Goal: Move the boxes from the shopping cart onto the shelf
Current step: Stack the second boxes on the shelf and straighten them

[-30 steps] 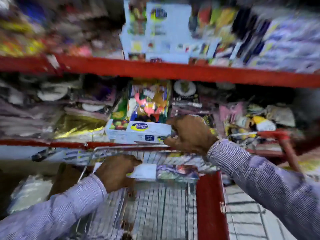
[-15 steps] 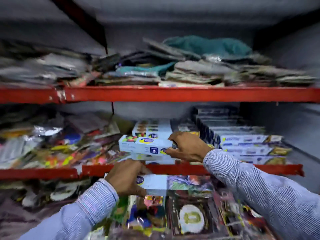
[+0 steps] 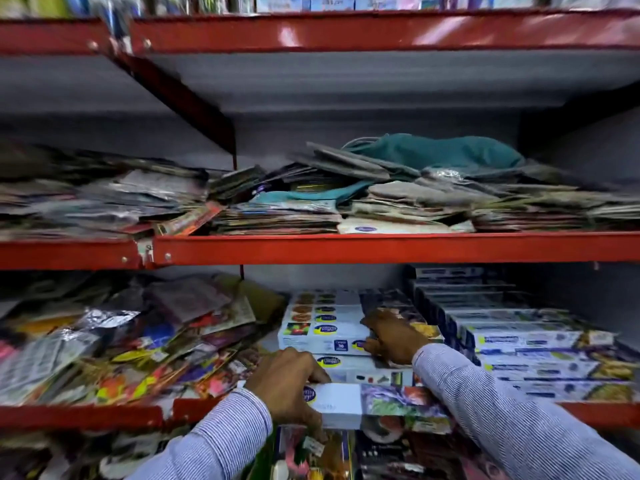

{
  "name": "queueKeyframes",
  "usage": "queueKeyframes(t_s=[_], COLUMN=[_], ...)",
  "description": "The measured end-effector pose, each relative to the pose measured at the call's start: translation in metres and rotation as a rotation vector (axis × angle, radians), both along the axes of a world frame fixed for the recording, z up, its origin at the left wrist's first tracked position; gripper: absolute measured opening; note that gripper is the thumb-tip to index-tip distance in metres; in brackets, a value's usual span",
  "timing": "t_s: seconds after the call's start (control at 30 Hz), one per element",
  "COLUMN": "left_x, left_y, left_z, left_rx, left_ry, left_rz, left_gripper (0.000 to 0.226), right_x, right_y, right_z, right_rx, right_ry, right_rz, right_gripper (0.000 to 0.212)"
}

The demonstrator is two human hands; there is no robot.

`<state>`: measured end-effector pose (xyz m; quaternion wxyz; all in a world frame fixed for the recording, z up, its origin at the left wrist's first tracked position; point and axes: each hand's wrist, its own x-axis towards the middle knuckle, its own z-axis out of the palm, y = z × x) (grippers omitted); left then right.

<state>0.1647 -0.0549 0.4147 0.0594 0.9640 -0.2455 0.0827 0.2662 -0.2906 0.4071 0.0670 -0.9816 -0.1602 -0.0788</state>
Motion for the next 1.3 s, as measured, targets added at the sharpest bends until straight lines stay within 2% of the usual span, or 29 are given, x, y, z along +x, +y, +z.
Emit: queueKeyframes(t_s=[0.17, 0.47, 0.67, 0.97, 1.23, 1.3], left_x=[0.017, 0.042, 0.058, 0.077, 0.112, 0.118], left_y=[0.001, -0.006, -0.014, -0.018, -0.02, -0.021], left_z=[-0.004, -0.001, 0.002, 0.011, -0.01, -0.018], left_rx=[-0.022, -0.039, -0.059, -0.091, -0.241, -0.29], left_ry=[-0.003, -0.021, -0.035, -0.042, -0.034, -0.047], left_rz=[-0.002, -0.029, -0.05, -0.038, 0.004, 0.007], left_gripper=[0.055, 0.058, 0.058, 0.046, 0.06, 0.061], right_x=[0.015, 0.023, 0.025, 0.032, 0.034, 0.033], right_y=[0.005, -0.006, -0.008, -0.013, -0.014, -0.018], right_z=[-0.008, -0.003, 0.005, 0.012, 0.025, 0.023], right_rx=[0.043, 0.015, 0.064, 0.098, 0.079, 0.083], right_ry=[-0.002, -0.125, -0.078, -0.036, 0.097, 0.078], right_rz=[0.031, 0.065, 0.043, -0.007, 0.015, 0.028], right_gripper=[0.05, 0.04, 0.03, 0.022, 0.017, 0.023])
